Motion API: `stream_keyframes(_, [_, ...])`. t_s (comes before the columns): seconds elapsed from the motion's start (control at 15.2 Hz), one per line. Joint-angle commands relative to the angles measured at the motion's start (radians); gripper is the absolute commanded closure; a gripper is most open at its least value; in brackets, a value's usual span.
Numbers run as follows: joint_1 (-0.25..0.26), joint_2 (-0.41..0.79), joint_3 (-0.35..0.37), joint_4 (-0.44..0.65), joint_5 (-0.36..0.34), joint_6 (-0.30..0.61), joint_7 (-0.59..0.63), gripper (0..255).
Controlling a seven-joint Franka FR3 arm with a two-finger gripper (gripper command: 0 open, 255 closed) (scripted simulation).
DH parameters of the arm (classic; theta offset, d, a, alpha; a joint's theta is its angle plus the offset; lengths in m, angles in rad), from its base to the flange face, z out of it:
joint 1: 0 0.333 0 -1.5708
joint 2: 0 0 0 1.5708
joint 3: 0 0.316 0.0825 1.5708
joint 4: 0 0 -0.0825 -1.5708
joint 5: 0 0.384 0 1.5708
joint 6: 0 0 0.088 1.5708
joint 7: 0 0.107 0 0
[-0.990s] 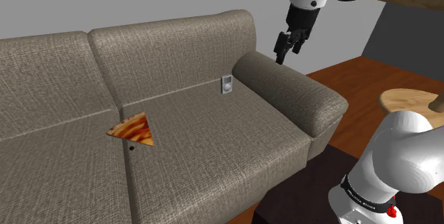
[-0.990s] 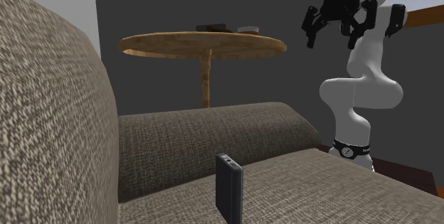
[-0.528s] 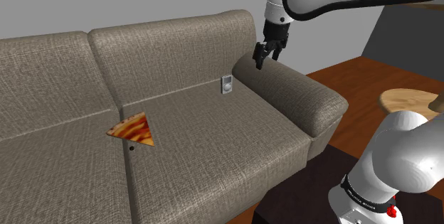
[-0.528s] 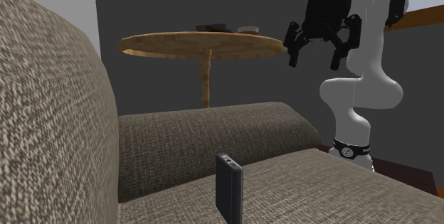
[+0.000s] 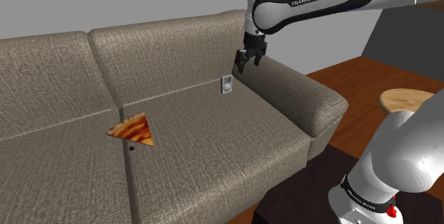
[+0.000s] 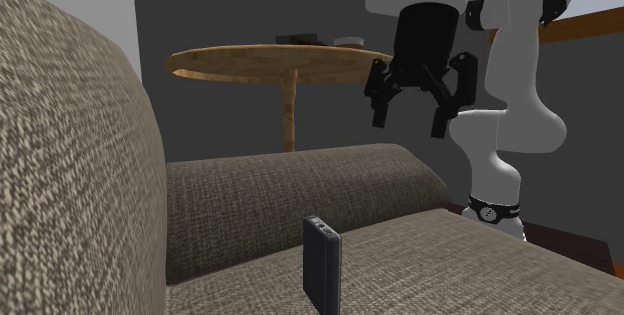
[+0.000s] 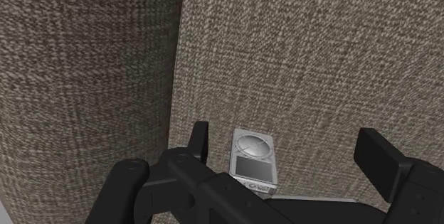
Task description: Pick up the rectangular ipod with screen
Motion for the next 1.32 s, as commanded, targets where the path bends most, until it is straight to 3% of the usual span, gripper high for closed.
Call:
stream_keyframes(0.0, [-0.004, 0.081, -0.010, 0.046, 0.007, 0.037, -0.010, 0])
stream_keyframes(0.73, [-0.026, 0.498, -0.030, 0.368, 0.072, 0.134, -0.043, 0])
stream_keyframes(1.25, [-0.027, 0.532, -0.029, 0.311, 0.072, 0.225, -0.041, 0])
